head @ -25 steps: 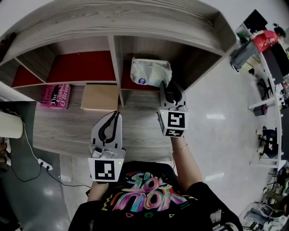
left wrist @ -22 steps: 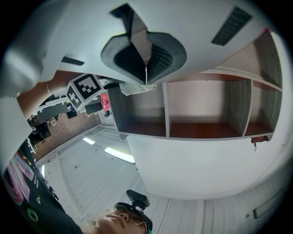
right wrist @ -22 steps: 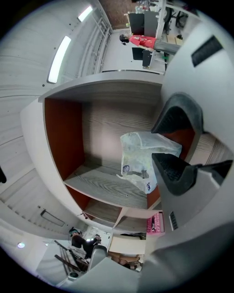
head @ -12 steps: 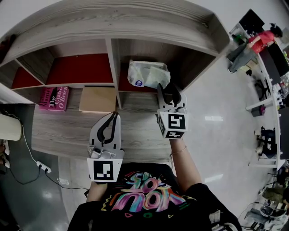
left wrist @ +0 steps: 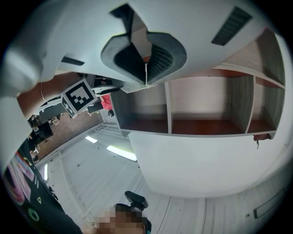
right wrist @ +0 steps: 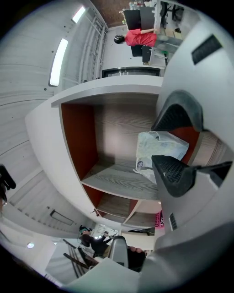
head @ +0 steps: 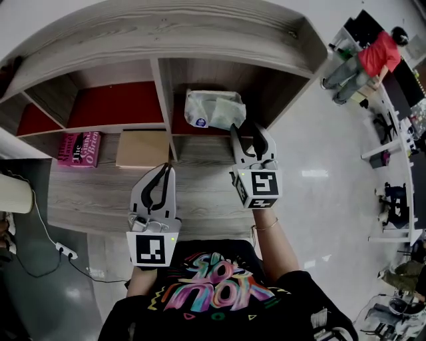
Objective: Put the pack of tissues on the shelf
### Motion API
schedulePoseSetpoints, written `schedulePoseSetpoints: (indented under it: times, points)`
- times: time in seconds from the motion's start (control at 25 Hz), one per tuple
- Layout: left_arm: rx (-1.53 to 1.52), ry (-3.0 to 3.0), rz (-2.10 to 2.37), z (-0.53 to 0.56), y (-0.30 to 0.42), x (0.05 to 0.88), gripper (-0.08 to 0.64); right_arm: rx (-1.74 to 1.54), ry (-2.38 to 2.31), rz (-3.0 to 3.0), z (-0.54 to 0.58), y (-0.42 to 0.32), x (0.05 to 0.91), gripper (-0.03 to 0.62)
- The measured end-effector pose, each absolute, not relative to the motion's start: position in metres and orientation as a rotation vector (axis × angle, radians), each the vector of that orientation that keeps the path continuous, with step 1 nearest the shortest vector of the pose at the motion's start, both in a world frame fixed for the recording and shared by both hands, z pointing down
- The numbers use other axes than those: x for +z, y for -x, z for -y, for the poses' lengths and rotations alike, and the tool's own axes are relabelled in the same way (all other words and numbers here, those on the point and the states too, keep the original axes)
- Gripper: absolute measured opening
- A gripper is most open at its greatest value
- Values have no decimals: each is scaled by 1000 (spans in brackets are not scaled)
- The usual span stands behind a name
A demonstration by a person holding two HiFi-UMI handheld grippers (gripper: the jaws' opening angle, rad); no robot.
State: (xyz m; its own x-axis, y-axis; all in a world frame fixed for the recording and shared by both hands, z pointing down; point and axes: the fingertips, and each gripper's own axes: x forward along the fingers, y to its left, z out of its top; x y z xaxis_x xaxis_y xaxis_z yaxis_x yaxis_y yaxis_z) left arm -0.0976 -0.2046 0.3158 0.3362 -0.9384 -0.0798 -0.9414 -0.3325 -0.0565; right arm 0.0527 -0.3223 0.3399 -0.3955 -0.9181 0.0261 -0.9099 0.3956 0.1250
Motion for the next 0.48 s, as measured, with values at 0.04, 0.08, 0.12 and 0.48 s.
schedulePoseSetpoints:
  times: [0.04, 0.08, 0.12, 0.48]
  points:
    - [54, 2492, -1756, 205, 98, 315, 31, -137, -1671, 2553, 320, -53, 338, 163]
    - [57, 2493, -1753, 205, 98, 314, 29, -137, -1669, 2558, 318, -53, 336, 163]
    - [58, 2494, -1750, 205, 98, 314, 31, -139, -1666, 2562, 316, -54, 335, 163]
    - [61, 2514, -1704, 207, 90, 311, 31, -175, -1638, 2657, 286, -58, 305, 163]
